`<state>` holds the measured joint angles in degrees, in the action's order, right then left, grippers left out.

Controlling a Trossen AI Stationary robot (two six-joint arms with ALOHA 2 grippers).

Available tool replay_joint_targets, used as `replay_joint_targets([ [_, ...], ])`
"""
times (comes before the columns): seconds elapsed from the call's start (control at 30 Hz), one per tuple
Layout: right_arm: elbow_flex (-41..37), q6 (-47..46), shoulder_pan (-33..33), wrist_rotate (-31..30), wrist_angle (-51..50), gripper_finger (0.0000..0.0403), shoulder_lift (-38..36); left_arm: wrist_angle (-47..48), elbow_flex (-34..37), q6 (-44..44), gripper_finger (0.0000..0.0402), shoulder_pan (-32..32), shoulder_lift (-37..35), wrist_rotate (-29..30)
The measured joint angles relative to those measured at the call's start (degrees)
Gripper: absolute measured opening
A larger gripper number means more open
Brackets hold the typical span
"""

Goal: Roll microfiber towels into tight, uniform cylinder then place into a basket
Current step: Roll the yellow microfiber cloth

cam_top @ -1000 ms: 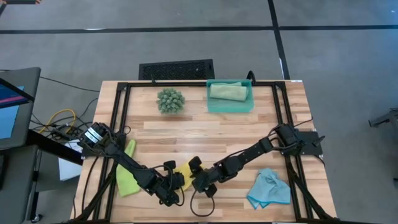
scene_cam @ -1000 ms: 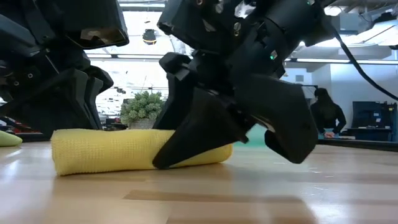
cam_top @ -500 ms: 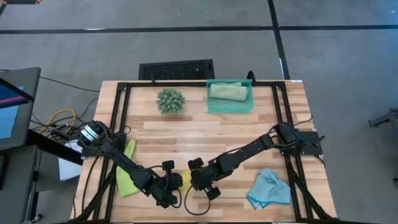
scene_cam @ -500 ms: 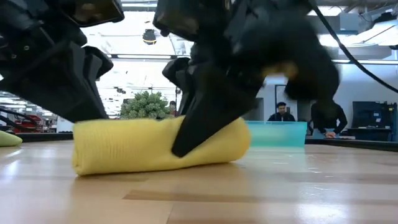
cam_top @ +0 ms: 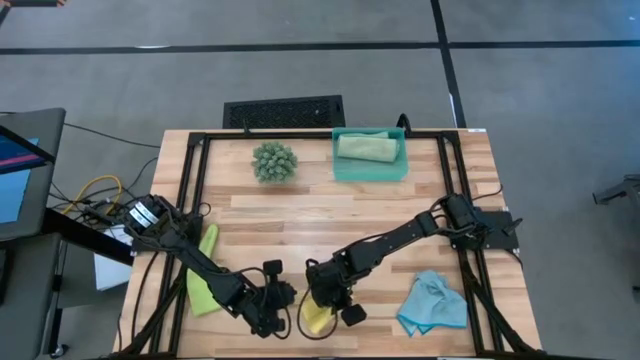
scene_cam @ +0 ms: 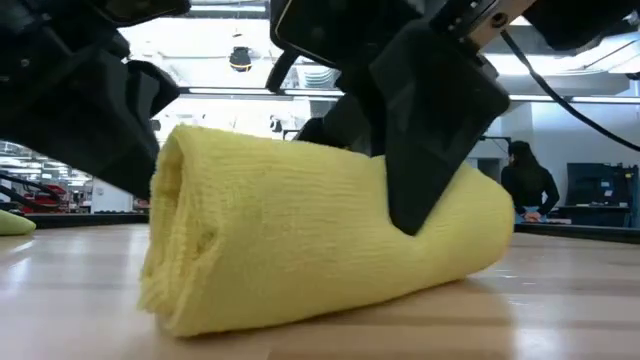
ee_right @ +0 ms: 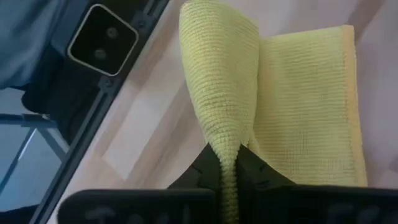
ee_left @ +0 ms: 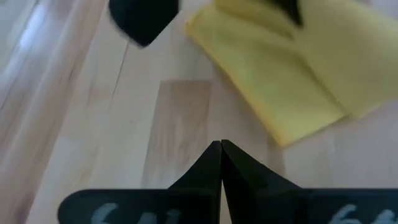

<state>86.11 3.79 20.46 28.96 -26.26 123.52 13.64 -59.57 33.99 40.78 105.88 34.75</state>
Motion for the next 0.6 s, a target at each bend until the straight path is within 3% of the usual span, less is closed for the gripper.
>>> replay_joint_targets([
  [0.17, -0.94, -1.4, -1.77, 0.68, 0.28, 0.0041, 0.0, -3.91, 0.0, -3.6, 0.0, 0.17, 0.07, -2.01],
  [0.37, -5.58, -2.15, -4.89, 8.68, 6.14, 0.0037, 0.0, -6.09, 0.0, -5.87, 0.0, 0.32, 0.09, -2.41],
  [0.6, -6.88, -3.86, -5.97, 11.15, 8.74, 0.0036, 0.0, -10.65, 3.38, -5.95, 0.0, -0.68, 0.13, -2.45],
])
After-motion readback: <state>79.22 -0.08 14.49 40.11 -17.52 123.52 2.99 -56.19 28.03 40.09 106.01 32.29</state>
